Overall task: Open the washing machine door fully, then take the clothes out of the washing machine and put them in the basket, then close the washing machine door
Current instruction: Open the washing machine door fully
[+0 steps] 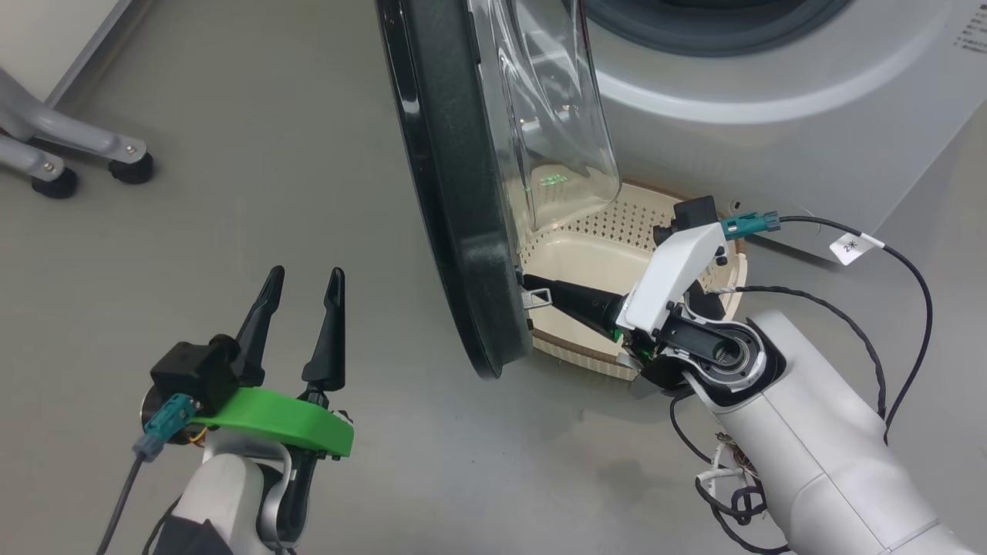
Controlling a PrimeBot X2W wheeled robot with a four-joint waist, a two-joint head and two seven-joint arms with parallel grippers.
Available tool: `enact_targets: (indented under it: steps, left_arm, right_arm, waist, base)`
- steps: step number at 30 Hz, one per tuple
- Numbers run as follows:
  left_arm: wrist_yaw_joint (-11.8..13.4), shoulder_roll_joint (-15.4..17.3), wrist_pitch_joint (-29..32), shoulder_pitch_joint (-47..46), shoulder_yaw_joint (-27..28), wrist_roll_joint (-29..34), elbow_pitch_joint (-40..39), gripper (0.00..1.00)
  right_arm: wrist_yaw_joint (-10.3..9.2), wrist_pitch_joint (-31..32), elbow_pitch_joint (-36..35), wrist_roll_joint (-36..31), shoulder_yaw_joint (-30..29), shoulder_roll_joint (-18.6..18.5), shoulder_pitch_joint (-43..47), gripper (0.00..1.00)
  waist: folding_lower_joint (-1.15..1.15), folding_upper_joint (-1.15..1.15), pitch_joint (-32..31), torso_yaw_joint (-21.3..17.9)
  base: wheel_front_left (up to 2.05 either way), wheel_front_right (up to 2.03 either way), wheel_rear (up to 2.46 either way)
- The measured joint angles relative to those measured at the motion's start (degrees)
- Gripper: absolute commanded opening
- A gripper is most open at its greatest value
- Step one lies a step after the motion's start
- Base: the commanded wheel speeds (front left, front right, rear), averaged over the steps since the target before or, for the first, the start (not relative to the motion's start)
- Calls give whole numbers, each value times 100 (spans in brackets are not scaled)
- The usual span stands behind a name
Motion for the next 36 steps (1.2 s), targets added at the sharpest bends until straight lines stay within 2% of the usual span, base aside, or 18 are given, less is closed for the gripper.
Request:
enact_targets:
  steps: [15, 24, 25, 26, 28, 29, 30, 31, 32, 33, 36]
  left_arm:
    - [1, 0, 0, 52, 270, 140, 51, 100]
    - [1, 1, 0, 216, 495, 330, 133, 100]
    - [1, 1, 0, 227, 534, 368, 137, 100]
    - [1, 1, 0, 239, 577, 387, 137, 100]
    - [1, 3, 0, 281, 639, 422, 138, 100]
    - [1, 3, 0, 308, 653, 428, 144, 100]
    - [0, 3, 0, 332, 672, 427, 145, 100]
    - [0, 3, 0, 354, 698, 427, 145, 100]
    - [0, 4, 0, 373, 726, 427, 145, 100]
    - [0, 4, 0, 378, 750, 428, 145, 100]
    - [0, 7, 0, 383, 788, 428, 144, 100]
  right_arm:
    - [0, -537, 47, -18, -326, 15, 70, 0]
    - [0, -1003, -265, 5, -714, 12, 387, 0]
    - [0, -1093, -304, 3, -777, 5, 425, 23]
    - [0, -1199, -341, -2, -856, -4, 461, 40]
    - [0, -1464, -417, -82, -1007, -45, 533, 58]
    - [0, -1588, -475, -119, -1084, -88, 562, 58]
    - [0, -1738, -527, -211, -1144, -140, 588, 65]
    - [0, -1864, -578, -293, -1213, -177, 615, 83]
    - [0, -1989, -631, -368, -1259, -222, 642, 88]
    - [0, -2121, -667, -474, -1276, -263, 655, 100]
    - [1, -2487, -795, -799, -1310, -331, 692, 100]
  waist:
    - [0, 0, -181, -469]
    - [0, 0, -355, -784]
    - [0, 0, -377, -818]
    - [0, 0, -399, -853]
    - [0, 0, -441, -922]
    - [0, 0, -463, -955]
    - [0, 0, -485, -986]
    - [0, 0, -507, -1015]
    - [0, 0, -527, -1045]
    - [0, 0, -545, -1073]
    - [0, 0, -593, -1149]
  base:
    - [0, 0, 0]
    - [0, 0, 0]
    - [0, 0, 0]
    - [0, 0, 0]
    - [0, 0, 0]
    - [0, 0, 0]
    - [0, 0, 0]
    - [0, 0, 0]
    - [0, 0, 0]
    - [0, 0, 0]
    - [0, 0, 0]
